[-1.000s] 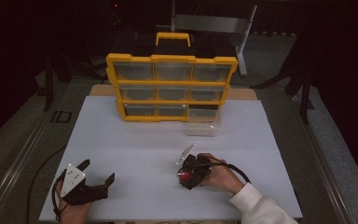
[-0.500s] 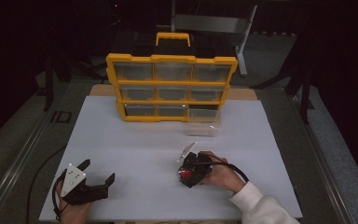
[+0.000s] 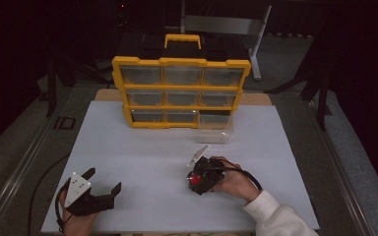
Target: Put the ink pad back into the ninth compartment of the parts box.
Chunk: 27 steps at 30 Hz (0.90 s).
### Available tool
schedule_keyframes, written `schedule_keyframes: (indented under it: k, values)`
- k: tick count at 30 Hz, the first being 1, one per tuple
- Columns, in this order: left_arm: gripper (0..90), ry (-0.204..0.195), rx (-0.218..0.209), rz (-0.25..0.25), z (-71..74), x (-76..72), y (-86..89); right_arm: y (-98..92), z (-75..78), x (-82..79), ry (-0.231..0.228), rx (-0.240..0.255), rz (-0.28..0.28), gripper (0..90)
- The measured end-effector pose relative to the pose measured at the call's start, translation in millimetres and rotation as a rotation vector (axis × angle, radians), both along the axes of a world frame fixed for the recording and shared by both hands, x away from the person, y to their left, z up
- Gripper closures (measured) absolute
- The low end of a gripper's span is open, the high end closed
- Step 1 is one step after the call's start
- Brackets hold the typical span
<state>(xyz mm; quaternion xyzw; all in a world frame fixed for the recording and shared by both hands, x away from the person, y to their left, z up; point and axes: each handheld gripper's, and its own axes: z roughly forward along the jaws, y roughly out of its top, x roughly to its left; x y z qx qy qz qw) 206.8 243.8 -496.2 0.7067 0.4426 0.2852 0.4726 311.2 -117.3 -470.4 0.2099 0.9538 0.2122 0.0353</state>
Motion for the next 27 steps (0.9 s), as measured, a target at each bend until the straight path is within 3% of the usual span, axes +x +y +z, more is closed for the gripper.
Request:
schedule_keyframes:
  k: [27]
  values:
    - [0.0,0.002,-0.005,0.009,0.1,-0.3,1.5,0.2,33.5,11.9,-0.026,0.074,-0.049,29.8]
